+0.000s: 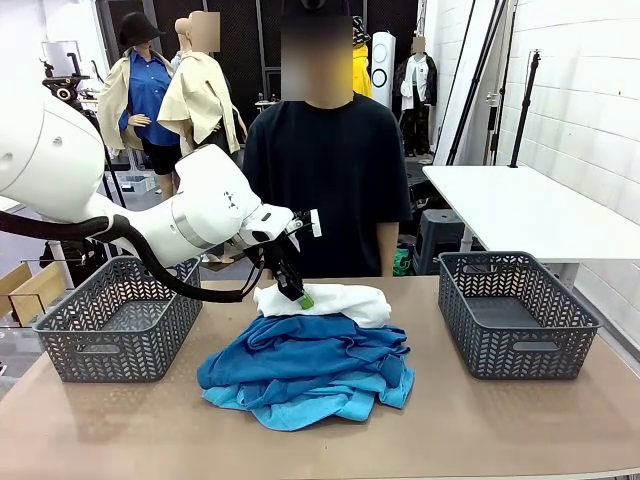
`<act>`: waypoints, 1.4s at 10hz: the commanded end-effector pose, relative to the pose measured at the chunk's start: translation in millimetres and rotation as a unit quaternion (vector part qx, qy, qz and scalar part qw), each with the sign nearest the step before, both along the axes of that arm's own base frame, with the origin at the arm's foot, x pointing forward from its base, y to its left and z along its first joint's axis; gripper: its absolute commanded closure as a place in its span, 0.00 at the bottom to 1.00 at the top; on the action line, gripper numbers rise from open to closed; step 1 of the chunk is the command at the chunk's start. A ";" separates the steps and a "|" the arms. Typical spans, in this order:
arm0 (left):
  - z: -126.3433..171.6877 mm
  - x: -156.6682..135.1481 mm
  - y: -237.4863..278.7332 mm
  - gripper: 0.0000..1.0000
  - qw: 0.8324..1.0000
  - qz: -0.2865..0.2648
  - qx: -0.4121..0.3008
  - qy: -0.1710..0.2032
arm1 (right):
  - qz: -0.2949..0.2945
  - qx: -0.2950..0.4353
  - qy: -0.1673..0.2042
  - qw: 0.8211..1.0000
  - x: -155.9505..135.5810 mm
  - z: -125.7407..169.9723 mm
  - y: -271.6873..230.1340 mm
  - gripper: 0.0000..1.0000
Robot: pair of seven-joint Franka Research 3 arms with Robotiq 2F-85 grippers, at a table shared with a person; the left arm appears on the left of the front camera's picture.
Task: Sort the tops and bottoms.
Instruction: Lift clothes from the center of the table with your left hand.
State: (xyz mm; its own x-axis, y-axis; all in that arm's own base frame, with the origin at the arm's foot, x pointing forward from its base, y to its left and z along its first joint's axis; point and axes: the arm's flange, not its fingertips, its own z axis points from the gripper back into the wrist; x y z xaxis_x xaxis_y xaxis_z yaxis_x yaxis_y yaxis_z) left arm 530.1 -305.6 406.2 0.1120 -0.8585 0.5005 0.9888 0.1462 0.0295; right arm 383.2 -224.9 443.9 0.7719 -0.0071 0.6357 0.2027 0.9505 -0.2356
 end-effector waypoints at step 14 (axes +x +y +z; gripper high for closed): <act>327.0 -41.6 11.3 1.00 0.956 0.045 0.020 -0.288 | 0.003 -0.002 0.004 1.000 -0.3 -0.6 0.3 0.00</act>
State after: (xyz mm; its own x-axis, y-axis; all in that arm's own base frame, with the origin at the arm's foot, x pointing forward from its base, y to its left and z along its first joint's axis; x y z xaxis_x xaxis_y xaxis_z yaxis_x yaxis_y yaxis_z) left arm 489.3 -290.8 713.9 -0.1199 -0.8627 0.4912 0.8052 0.2049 0.5565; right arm 383.2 -224.9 443.9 0.7719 -0.0070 0.6357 0.2027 0.9505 -0.2356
